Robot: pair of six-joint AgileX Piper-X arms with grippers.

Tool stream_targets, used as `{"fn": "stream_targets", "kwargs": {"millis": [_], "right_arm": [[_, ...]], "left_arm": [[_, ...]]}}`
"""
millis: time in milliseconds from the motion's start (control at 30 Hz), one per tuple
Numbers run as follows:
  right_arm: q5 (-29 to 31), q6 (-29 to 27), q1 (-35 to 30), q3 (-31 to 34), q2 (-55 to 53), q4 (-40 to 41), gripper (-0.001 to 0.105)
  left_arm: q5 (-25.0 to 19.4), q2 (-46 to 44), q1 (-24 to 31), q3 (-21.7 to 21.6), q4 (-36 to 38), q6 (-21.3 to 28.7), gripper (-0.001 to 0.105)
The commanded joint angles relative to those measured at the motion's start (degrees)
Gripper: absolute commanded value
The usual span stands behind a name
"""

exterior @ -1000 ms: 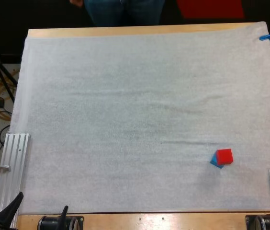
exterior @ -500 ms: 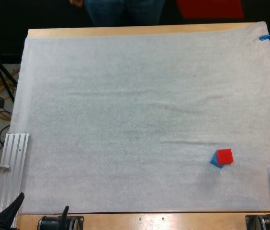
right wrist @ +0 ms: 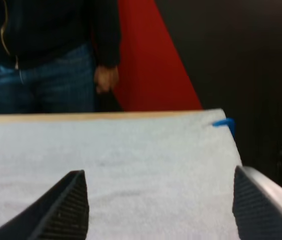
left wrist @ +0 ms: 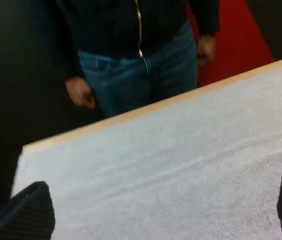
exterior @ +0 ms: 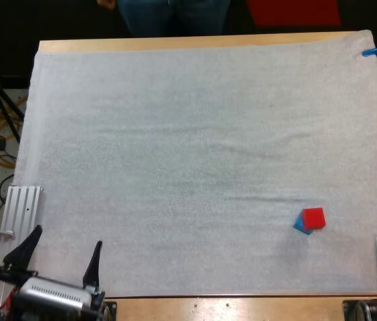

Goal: Stack red cube on blue cube

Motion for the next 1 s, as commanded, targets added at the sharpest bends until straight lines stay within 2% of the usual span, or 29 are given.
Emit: {"fn": "stream_targets", "kwargs": {"millis": [0,200,467,600,667,967], "right_arm": [[-0.7,-1.1,-0.2,1.0,-2.0,-0.8,0.061],[-0.7,-1.1,-0.2,5.6,-1.9,-0.8,0.061],[-0.7,-1.1,-0.2,11.3,-1.9,-0.6,0.061],[-0.6,-1.1,-0.2,14.1,-1.9,0.6,0.061],[-0.4,-1.1,-0.2,14.6,-1.9,-0.1,0.061],[1.3,-1.1,-0.2,15.0,-1.9,-0.8,0.061]], "left_arm": [[-0.5,-7.9,0.0,1.1,-2.3,-1.5,0.087],[-0.5,-7.9,0.0,7.1,-6.9,-1.5,0.087],[-0.5,-7.9,0.0,11.5,-6.5,-1.5,0.087],[-0.5,-7.9,0.0,13.8,-3.2,-1.5,0.087],[-0.5,-7.8,0.0,14.6,-1.4,-1.5,0.087],[-0.5,-7.8,0.0,14.7,-1.8,-1.5,0.087]]}}
